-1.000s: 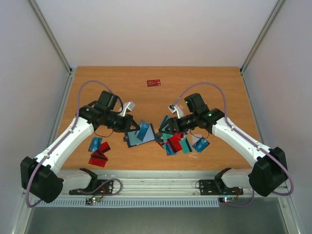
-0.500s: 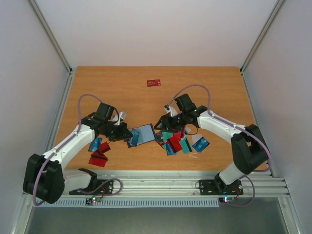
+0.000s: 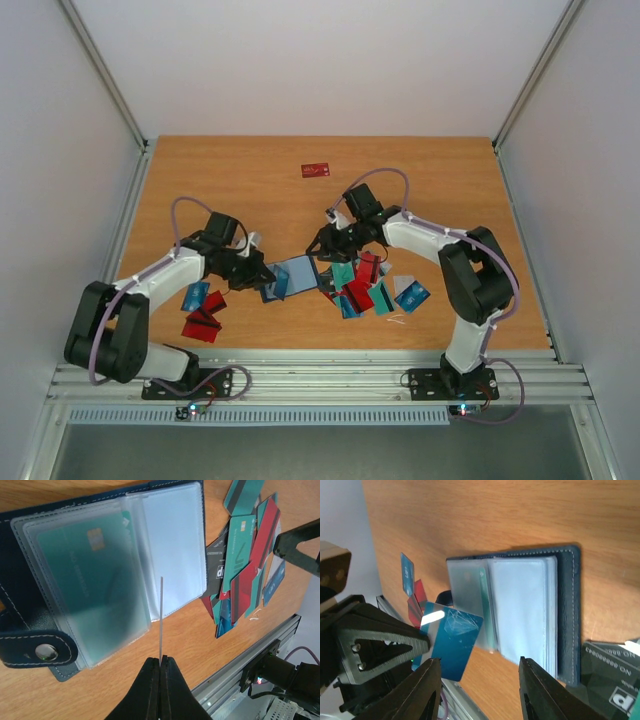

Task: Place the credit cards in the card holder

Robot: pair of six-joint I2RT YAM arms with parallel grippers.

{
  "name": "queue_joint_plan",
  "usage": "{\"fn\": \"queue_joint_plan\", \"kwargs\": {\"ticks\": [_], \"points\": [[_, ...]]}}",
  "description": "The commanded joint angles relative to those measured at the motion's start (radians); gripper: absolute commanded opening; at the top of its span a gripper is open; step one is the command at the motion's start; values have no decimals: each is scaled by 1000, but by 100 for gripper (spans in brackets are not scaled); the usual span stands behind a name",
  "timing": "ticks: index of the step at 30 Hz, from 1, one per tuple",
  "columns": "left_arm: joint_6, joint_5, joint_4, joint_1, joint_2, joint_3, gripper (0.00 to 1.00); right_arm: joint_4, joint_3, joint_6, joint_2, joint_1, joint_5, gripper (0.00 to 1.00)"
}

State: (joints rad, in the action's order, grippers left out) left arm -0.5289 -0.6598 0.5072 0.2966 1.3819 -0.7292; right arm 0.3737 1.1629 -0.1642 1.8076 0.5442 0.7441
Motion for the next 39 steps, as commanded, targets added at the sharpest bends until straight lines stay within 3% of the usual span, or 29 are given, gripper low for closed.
{"fn": "queue_joint_plan", "kwargs": {"ticks": [1,25,39], "points": [[11,-30,-40,-8,38,-21,0,-8,66,-15,56,3,33,44],[2,-81,-112,-18,139,-34,0,-17,97,-12,187,4,86,34],[9,-70,-130,-19,174,-44,0,5,62,20,210,4,95,33]]}}
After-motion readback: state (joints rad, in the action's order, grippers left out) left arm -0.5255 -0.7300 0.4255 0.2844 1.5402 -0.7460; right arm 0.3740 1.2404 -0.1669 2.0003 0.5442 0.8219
